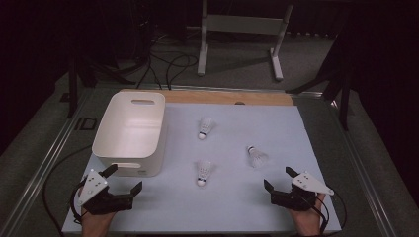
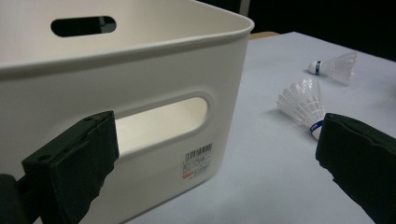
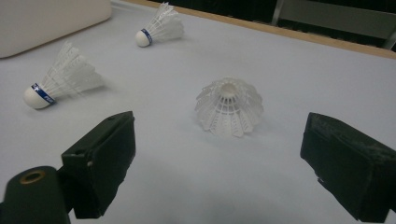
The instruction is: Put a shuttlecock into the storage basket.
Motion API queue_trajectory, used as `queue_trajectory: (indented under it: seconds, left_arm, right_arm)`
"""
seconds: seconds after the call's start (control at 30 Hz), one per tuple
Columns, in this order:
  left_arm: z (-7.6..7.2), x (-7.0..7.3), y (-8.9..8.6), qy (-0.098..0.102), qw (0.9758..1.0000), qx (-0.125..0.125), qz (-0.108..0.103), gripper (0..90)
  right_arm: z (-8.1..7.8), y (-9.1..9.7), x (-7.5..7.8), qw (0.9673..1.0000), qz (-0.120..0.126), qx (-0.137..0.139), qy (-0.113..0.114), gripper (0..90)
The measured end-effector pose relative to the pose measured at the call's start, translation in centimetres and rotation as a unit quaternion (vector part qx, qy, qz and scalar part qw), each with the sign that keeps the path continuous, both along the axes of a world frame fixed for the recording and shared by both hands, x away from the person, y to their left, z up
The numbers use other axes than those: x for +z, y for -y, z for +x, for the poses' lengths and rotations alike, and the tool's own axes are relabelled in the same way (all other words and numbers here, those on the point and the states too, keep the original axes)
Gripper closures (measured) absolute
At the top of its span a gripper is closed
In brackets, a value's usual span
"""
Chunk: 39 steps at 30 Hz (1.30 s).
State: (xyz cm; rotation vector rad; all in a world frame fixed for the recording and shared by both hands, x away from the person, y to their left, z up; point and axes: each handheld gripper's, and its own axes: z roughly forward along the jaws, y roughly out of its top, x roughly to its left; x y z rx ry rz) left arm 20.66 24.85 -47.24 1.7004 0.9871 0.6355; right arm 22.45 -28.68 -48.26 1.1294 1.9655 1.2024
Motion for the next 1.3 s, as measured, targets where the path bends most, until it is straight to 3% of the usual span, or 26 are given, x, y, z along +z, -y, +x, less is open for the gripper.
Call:
queue_trajectory:
  seconds: [0.7, 1.3]
  left_arm:
    - [-0.04, -0.64, 0.02, 0.0, 1.0, 0.009, -0.001, 0.0]
    - [0.0, -0.89, -0.19, -0.002, 0.9998, 0.02, -0.004, 0.0]
  right_arm:
    - [0.04, -0.04, 0.22, 0.9999, 0.007, -0.015, 0.004, 9.0]
    - [0.95, -0.34, 0.66, 0.9998, -0.003, -0.017, 0.001, 9.1]
